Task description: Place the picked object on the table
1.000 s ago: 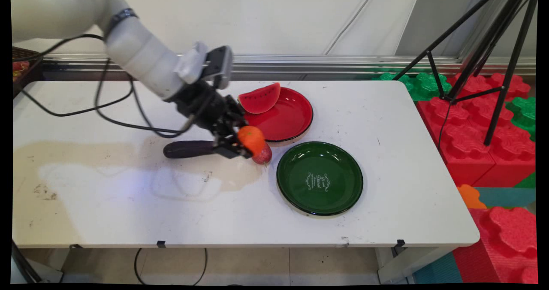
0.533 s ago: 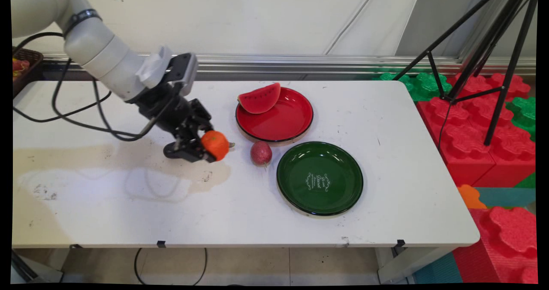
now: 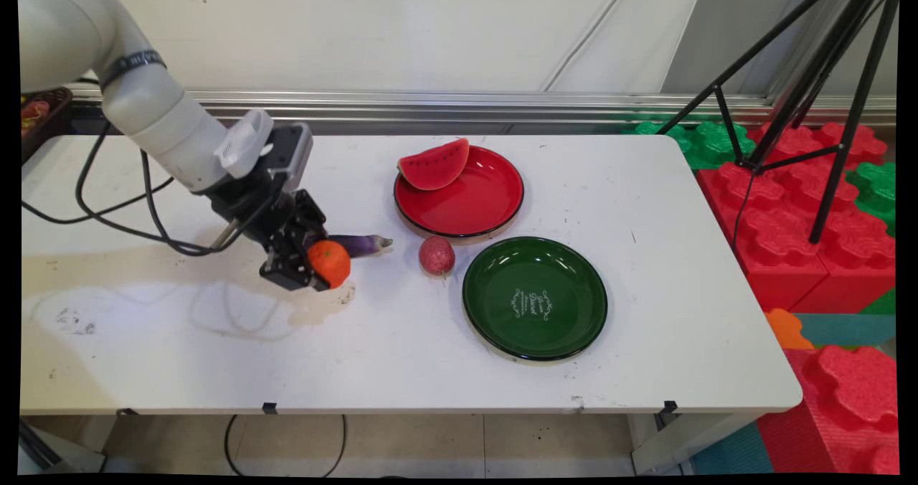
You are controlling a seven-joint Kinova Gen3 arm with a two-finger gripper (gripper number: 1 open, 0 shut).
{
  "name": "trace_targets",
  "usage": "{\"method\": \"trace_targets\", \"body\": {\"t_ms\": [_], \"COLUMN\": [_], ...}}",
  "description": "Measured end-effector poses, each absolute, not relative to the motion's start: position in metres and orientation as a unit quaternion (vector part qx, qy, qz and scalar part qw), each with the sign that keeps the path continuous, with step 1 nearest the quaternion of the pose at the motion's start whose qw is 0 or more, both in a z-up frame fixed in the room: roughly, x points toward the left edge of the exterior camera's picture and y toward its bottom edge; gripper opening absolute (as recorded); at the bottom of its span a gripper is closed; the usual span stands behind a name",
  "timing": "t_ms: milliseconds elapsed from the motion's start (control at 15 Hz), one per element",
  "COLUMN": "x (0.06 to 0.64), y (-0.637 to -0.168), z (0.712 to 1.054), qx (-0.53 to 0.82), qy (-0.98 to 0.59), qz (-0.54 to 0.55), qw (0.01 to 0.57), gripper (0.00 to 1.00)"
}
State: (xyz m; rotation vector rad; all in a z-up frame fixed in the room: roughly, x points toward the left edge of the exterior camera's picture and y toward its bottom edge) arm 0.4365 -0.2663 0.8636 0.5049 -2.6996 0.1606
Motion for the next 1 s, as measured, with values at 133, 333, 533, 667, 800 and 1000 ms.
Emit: {"method": "trace_targets", "body": {"t_ms": [133, 333, 533, 667, 800, 1000], "x": [0.439, 0.438, 0.434, 0.431, 0.429, 0.428], "y": [-0.267, -0.272, -0.276, -0.28, -0.284, -0.288], "z": [0.854, 0.835, 0.817, 0.808, 0.801, 0.794], "qx": [0.18, 0.189, 0.2, 0.206, 0.212, 0.216], "qy": [-0.964, -0.963, -0.962, -0.96, -0.958, -0.956], "qz": [0.055, 0.05, 0.046, 0.045, 0.045, 0.046], "qw": [0.188, 0.183, 0.182, 0.186, 0.189, 0.192], "gripper": [0.0, 0.0, 0.0, 0.0, 0.0, 1.0]}}
